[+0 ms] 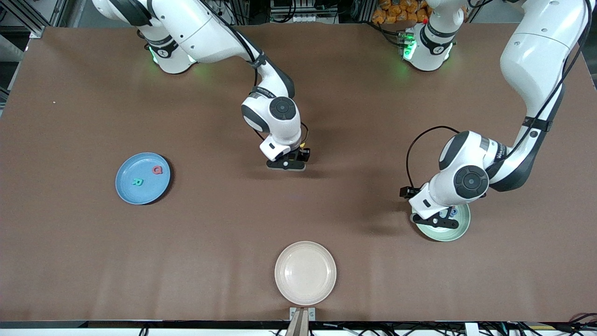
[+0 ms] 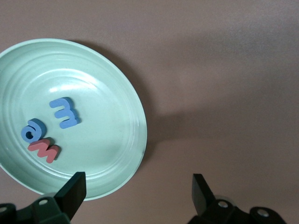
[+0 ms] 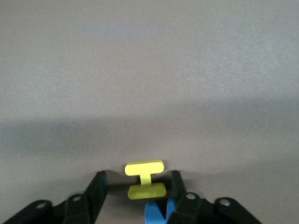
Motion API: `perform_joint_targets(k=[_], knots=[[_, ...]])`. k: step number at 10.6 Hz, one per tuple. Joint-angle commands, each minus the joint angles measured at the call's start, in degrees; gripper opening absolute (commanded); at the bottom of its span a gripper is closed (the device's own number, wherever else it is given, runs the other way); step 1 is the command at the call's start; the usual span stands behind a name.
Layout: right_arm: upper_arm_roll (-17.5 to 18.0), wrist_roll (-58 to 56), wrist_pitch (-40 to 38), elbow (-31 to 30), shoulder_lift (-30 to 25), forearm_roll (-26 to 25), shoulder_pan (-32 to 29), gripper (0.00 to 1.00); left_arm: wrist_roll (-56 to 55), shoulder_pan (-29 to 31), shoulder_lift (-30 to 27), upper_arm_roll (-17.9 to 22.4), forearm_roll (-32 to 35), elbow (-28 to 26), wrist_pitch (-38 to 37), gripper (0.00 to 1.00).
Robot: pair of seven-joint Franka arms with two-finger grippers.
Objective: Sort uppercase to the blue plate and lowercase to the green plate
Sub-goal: 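Lift the yellow H with the right gripper while the left gripper returns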
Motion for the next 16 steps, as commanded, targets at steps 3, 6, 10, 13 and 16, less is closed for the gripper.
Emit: perform_joint_targets(k=[3,6,10,13,16], knots=[[0.03,0.08,0.76,0.02,0.36,-1.24,0.13,0.46,-0.68,-0.33,-0.01,0.14,-0.44,0.00,-0.50,1.00],[0.03,-0.01,0.76,0.02,0.36,-1.24,0.05,0.38,-3.29,-1.29,-0.18,0.06,-0.44,0.09,-0.50,1.00],[0.03,-0.01,0.76,0.11,0.36,-1.24,0.05,0.28,-10.95,-4.28,-0.80,-0.29,-0.70,0.18,-1.55,1.00],[0.03,-1.23,0.67,0.11,0.27,-1.15,-0.13,0.24,-16.30,-7.35,-1.41,-0.91,-1.14,-0.26,-4.80,1.00],[0.03,-1.94,0.15,0.29,0.01,-1.15,-0.65,0.24,-20.27,-7.36,-2.47,-5.03,-1.14,-4.20,-5.16,1.00]])
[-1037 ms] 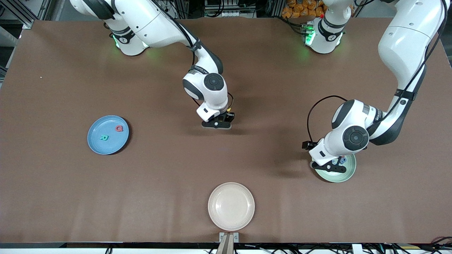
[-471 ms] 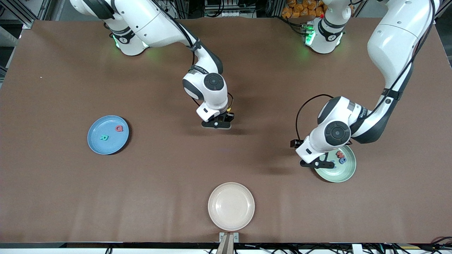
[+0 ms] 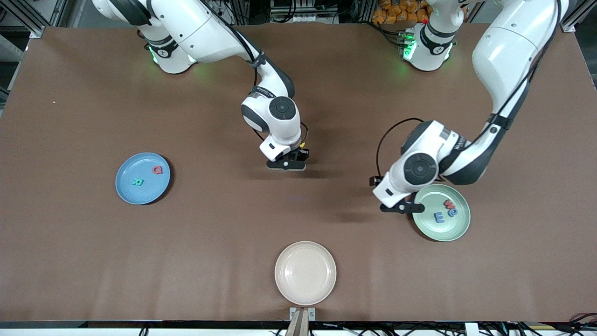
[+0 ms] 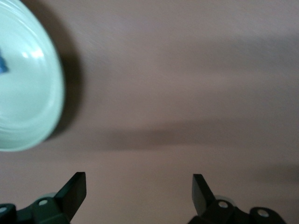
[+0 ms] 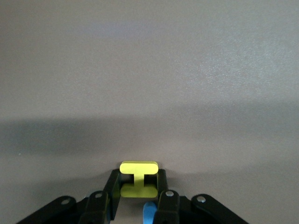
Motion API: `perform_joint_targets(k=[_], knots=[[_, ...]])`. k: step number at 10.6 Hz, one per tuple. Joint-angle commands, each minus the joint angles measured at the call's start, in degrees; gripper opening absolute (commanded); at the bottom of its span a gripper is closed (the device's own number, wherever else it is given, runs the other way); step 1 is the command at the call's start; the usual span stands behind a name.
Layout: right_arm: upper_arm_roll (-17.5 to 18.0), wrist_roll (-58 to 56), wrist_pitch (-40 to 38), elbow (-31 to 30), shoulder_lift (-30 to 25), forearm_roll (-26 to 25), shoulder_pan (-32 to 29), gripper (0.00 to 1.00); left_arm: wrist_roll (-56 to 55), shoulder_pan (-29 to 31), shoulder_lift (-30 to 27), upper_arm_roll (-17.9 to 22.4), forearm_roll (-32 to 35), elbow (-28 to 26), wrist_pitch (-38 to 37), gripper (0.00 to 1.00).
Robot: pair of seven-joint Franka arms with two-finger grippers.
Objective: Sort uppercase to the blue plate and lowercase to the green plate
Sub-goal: 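Lift the yellow H with the right gripper while the left gripper returns, then carry the H to the blue plate while the left gripper reaches yellow h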
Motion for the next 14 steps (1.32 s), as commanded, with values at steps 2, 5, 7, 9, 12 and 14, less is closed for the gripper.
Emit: perform_joint_targets(k=[2,5,7,9,12,14], knots=[[0.22,-2.86,-0.28,0.44,0.04,-0.85,-1.70,0.23,-6.34,0.58,-3.82,-3.19,-1.10,-8.88,4.58,1.00],[0.48,-6.72,-1.33,0.61,-0.40,-0.76,-3.72,0.22,-11.19,0.58,-5.14,-5.04,-0.92,-15.65,13.12,1.00],[0.40,-13.03,-2.65,0.79,-1.01,1.86,-5.64,0.22,-11.81,0.24,-5.94,-6.18,-0.75,-17.68,14.02,1.00],[0.31,-23.47,-5.28,0.88,-2.15,6.95,-8.54,0.22,-17.58,-1.16,-5.68,-8.99,-0.31,-18.48,15.60,1.00],[-0.13,-36.76,-13.61,0.70,-6.01,9.00,-14.16,0.22,-20.69,-9.42,-4.89,-8.82,0.82,-17.69,20.16,1.00],[-1.44,-45.46,-19.94,0.18,-8.30,8.91,-18.29,0.22,-20.69,-13.63,-1.91,-8.65,7.83,-15.77,20.53,1.00]])
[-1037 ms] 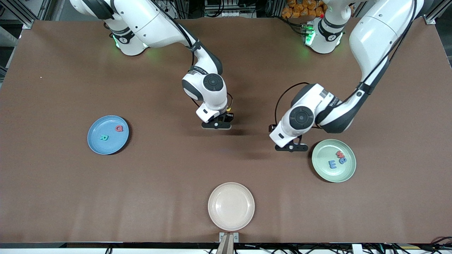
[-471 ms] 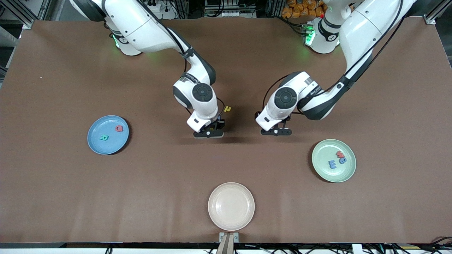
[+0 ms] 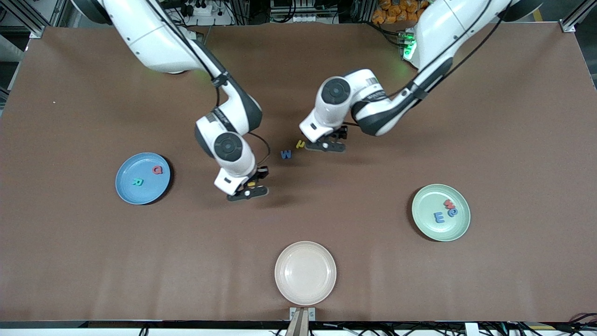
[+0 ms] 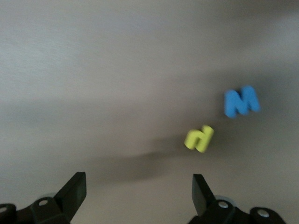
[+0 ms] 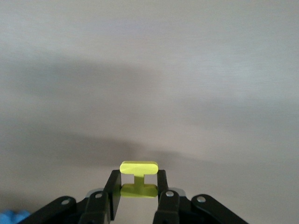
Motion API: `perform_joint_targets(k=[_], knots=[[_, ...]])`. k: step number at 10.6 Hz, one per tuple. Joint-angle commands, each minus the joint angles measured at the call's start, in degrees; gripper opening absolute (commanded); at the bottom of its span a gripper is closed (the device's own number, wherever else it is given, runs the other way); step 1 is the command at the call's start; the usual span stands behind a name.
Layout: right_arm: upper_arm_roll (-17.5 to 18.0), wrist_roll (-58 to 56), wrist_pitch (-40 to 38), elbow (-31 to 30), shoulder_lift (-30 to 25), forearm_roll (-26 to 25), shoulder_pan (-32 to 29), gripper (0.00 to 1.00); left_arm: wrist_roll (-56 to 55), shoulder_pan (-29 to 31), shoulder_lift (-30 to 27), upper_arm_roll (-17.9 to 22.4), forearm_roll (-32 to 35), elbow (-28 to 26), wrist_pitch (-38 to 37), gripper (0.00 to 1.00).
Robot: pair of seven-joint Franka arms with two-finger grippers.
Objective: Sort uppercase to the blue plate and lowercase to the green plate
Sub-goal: 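Carry the H to the blue plate while the left gripper reaches yellow h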
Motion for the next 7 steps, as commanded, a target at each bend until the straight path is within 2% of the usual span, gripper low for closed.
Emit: perform_joint_targets(k=[1,3,5,7], knots=[[-1.81,-9.94,-6.21,-1.90,-4.29,1.00,-4.02,0.22,-0.26,-4.33,3.63,0.69,5.59,3.51,0.93,1.00],[-5.58,-19.16,-6.76,-5.49,-7.28,1.00,-5.96,0.22,0.88,-9.95,6.89,3.66,5.87,8.87,1.02,1.00],[-7.52,-27.35,-6.67,-9.27,-9.83,1.00,-9.38,0.22,4.38,-16.72,8.39,8.75,4.82,13.45,0.93,1.00],[-7.80,-31.50,-5.89,-13.83,-10.63,1.00,-13.51,0.22,9.56,-19.03,8.92,10.44,3.67,13.99,0.93,1.00]])
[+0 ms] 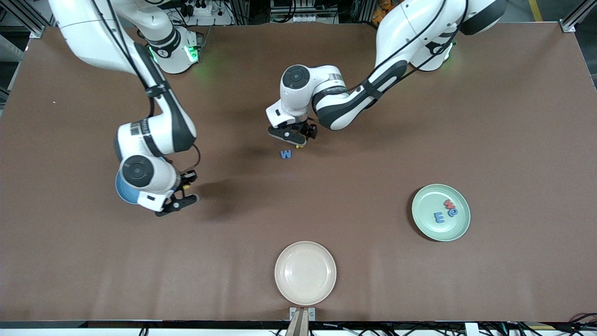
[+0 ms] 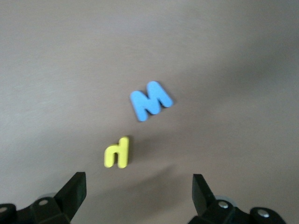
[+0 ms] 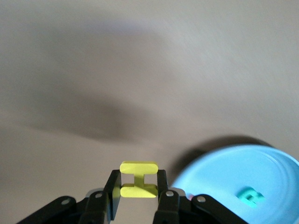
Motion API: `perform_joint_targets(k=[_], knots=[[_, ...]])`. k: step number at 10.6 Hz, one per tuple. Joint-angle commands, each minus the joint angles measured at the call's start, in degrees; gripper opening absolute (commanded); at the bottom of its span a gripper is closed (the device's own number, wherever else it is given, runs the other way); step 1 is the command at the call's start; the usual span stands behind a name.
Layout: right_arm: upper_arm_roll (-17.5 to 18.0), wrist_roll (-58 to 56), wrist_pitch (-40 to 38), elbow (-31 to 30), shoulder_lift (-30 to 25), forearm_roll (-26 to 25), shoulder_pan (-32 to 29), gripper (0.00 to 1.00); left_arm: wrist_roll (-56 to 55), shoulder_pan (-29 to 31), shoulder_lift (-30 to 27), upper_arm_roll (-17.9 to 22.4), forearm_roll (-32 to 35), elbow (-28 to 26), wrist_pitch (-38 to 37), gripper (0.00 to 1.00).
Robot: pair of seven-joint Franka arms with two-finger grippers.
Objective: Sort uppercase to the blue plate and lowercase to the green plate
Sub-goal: 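Carry the H to the blue plate while the left gripper reaches yellow h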
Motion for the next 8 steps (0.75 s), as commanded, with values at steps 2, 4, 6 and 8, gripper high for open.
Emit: perform_joint_targets(k=[2,4,6,8], knots=[[0.37,-9.88,2.45,-10.59,-4.50,0.47,-7.74,0.22,7.92,-1.30,0.97,1.52,-0.72,1.58,-0.66,1.00],[-3.39,-18.31,3.69,-13.58,-4.34,0.46,-9.79,0.23,13.36,-0.07,0.88,2.31,-0.72,1.31,-0.92,1.00],[-5.86,-24.56,2.73,-14.04,-4.60,0.46,-10.40,0.25,18.11,1.77,0.88,2.31,-0.81,1.31,-0.84,1.00],[-6.23,-25.47,5.60,-15.52,-4.07,0.46,-11.19,0.26,18.31,1.43,0.79,2.31,-2.12,1.31,-0.83,1.00]])
